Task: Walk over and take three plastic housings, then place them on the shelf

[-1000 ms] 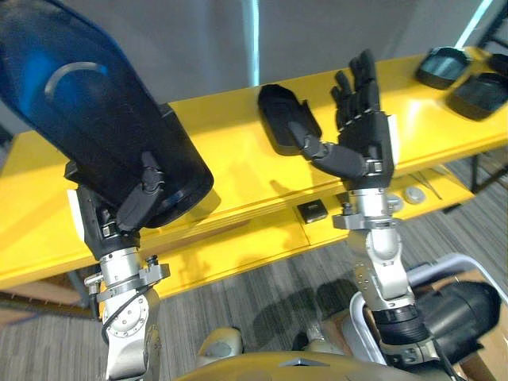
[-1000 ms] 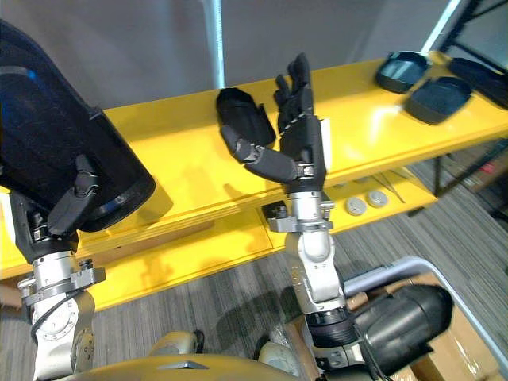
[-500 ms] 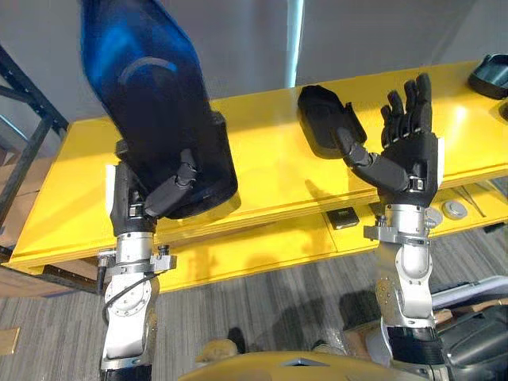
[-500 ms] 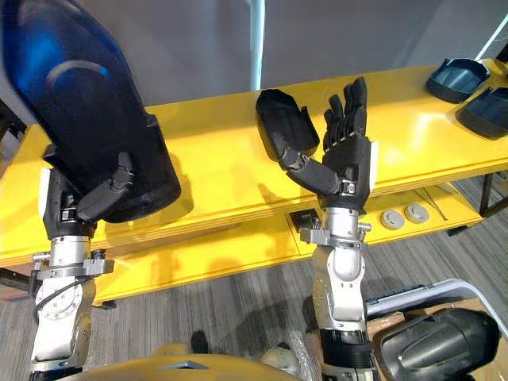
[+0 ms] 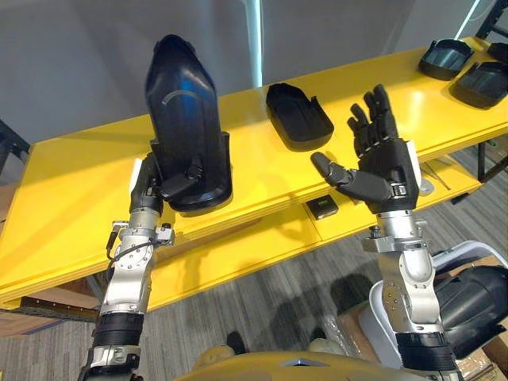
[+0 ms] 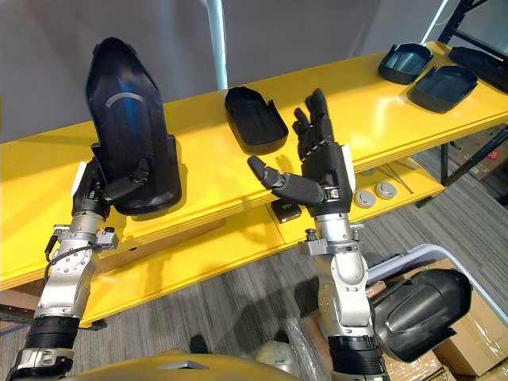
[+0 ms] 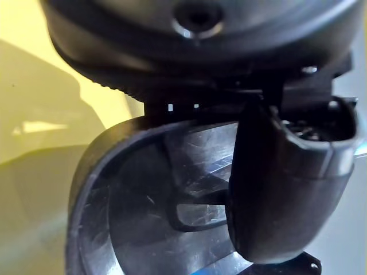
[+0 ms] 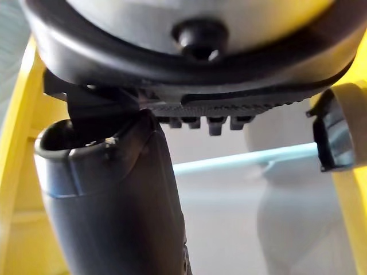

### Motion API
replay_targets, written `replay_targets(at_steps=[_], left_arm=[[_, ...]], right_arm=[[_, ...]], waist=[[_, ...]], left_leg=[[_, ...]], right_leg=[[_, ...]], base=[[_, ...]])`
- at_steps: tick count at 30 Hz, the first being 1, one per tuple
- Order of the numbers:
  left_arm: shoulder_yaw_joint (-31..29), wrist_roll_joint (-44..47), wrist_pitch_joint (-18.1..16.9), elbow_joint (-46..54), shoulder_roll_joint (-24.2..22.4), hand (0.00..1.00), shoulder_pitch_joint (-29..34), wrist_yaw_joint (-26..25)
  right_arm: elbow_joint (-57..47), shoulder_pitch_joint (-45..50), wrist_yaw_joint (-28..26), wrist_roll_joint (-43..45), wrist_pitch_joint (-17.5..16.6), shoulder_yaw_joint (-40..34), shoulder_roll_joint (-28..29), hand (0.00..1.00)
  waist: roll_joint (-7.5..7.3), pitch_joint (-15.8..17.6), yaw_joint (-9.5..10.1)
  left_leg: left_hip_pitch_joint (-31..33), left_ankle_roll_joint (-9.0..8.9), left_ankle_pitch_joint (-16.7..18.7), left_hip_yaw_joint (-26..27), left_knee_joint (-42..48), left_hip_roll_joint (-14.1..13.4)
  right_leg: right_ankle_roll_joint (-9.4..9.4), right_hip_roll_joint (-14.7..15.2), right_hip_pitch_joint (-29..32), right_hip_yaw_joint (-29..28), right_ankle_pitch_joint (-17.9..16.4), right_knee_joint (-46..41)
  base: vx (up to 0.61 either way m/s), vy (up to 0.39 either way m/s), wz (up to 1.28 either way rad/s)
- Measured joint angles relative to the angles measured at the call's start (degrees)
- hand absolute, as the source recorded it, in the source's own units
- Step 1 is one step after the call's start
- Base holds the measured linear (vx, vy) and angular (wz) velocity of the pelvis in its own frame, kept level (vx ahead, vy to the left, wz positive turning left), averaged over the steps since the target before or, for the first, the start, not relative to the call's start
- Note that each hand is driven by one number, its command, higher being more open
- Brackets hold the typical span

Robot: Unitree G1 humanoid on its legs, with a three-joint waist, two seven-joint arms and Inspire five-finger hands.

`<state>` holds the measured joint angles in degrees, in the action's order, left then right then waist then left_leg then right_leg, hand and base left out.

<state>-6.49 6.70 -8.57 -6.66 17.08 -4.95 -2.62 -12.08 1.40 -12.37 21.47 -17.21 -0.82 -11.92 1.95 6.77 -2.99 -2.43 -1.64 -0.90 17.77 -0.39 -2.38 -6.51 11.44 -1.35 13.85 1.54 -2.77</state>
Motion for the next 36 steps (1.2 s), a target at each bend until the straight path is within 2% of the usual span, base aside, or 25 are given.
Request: replay_targets(at_steps=[5,11,14,17,18,22,25,31,36], left_arm=[[0.08,2.3,0.44,-4.89,0.0,0.0,-4.28,-1.86],[1.71,6.32,2.96,-16.92,1.08,0.0,-13.03,-5.68],[2.09,8.72,3.79,-20.83,1.96,0.0,-18.78,-7.5],[2.71,8.74,4.12,-22.77,3.69,0.0,-22.32,-8.56],[2.9,8.73,4.54,-22.77,4.25,1.0,-23.58,-8.95],[3.43,8.72,5.84,-22.67,5.2,1.0,-28.25,-10.49],[3.48,8.37,6.43,-22.57,6.41,1.0,-30.05,-11.38],[3.86,5.49,7.92,-21.88,7.65,1.0,-30.25,-12.29],[3.73,4.27,11.62,-20.5,7.7,1.0,-29.37,-12.42]], right_arm=[[0.02,-0.2,-4.44,1.5,2.41,3.8,-1.97,1.0],[0.86,-3.4,-5.82,2.03,5.47,7.94,-2.01,1.0],[0.86,-6.95,-5.85,2.03,6.22,9.76,-2.45,1.0],[0.84,-9.19,-5.81,2.05,7.17,11.89,-2.67,1.0],[0.82,-9.82,-5.78,2.23,7.73,12.15,-2.69,1.0],[0.81,-11.53,-3.62,4.48,10.35,12.08,-3.66,1.0],[0.81,-11.43,-2.91,4.38,10.99,12.09,-3.67,1.0],[0.7,-11.12,-2.32,4.39,10.99,12.0,-3.57,1.0],[0.09,-7.83,-2.22,4.35,10.98,12.28,-2.98,1.0]], waist=[[-0.34,0.0,-0.3],[-1.24,0.61,-0.72],[-2.17,2.82,-0.56],[-2.28,4.31,-1.04],[-2.3,5.0,-1.26],[-1.78,8.28,-1.2],[-1.35,9.76,-1.54],[-1.25,10.22,-1.98],[-1.22,10.26,-2.08]], left_leg=[[0.76,-0.02,-0.11,0.0,0.03,0.01],[3.1,0.1,-0.83,0.18,0.33,-0.29],[4.32,0.24,-1.07,0.71,1.15,-0.41],[5.3,0.34,-1.13,0.73,1.61,-0.33],[6.21,0.36,-1.14,0.58,2.18,-0.38],[8.12,0.71,-1.46,-0.05,3.04,-0.42],[8.71,0.84,-1.56,-0.2,3.16,-0.35],[8.36,0.86,-1.57,-0.28,3.1,-0.32],[6.23,0.85,-1.56,-0.07,2.48,-0.28]], right_leg=[[0.13,-0.26,0.69,-0.08,0.09,0.0],[0.49,-0.55,3.19,-0.68,0.75,-0.01],[0.64,-0.62,4.45,-1.54,1.37,-0.07],[0.61,-0.45,5.27,-1.74,1.53,-0.28],[0.56,-0.42,6.0,-1.73,1.69,-0.39],[0.62,-0.24,7.86,-1.6,1.66,-1.79],[0.74,-0.11,8.51,-1.58,1.57,-2.23],[0.74,-0.12,8.23,-1.55,1.56,-2.26],[0.81,-0.14,6.47,-1.6,1.41,-2.12]], base=[[0.0,0.004,-0.01],[-0.03,0.001,-0.02],[-0.06,0.007,-0.08],[-0.07,0.025,0.0],[-0.04,0.009,0.06],[-0.04,0.003,0.08],[-0.01,0.003,0.01],[0.0,0.0,0.0],[-0.01,0.005,-0.02]])
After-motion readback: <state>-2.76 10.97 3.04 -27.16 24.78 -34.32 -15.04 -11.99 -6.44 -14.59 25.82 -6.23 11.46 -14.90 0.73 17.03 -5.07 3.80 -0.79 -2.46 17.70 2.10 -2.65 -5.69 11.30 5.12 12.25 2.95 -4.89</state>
